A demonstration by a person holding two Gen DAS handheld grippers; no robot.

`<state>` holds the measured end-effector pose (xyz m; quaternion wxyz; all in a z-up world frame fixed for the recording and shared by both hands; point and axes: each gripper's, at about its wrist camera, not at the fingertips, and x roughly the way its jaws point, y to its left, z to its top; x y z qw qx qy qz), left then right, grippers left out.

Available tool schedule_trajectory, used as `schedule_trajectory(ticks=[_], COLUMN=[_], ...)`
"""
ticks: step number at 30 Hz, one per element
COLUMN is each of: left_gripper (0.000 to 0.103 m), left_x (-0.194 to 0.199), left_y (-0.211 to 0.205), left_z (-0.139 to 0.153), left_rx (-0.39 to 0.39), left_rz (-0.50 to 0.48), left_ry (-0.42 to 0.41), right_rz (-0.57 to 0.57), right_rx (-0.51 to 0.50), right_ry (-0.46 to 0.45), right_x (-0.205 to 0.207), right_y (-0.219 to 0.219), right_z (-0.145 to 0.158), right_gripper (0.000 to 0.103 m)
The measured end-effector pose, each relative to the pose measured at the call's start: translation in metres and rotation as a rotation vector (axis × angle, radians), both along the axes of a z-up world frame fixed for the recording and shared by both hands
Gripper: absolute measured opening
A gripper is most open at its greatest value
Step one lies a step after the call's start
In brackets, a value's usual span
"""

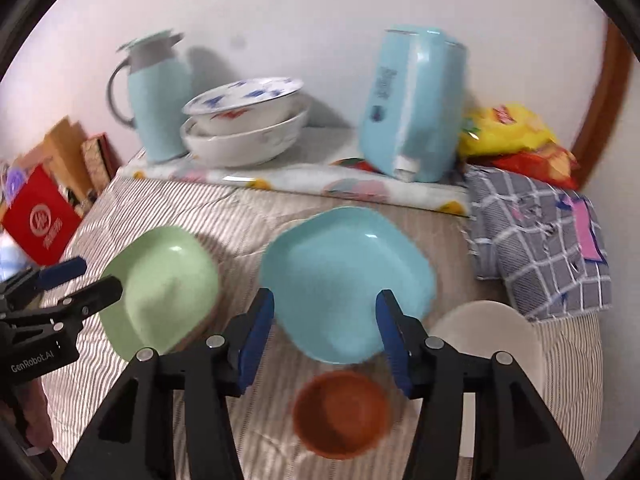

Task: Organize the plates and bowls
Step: 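Close the right gripper on the rim of the teal plate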

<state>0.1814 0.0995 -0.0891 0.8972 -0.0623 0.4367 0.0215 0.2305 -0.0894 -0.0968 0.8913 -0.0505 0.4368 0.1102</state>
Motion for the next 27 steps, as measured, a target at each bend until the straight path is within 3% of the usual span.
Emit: schedule_trajectory(ticks=[6, 14, 20, 27], left_gripper=[0.073, 0.073, 0.072, 0.06], left_x=[0.014, 0.052, 0.08, 0.108], left_y=[-0.036, -0.064, -0.077, -0.087], left_z=[0.004, -0.011, -0.025, -0.046], left_rx=[0.036, 0.016, 0.016, 0.025], left_rz=[-0.029, -0.048, -0.073, -0.091], left_ry=[-0.012, 0.027, 0.054, 0.111], right_rz=[-0.054, -0.041, 0.003, 0.023], right_rx=[-0.008, 0.022, 0.018, -0.021], right_ry=[-0.014, 0.028, 0.109, 0.198], right_x=[0.011, 0.041, 0.07, 0.096], right_y=[-0.04, -0.069, -0.067, -0.059], right_z=[0.006, -0.007, -0.028, -0.049], right_gripper=[0.057, 0.056, 0.037, 0.028])
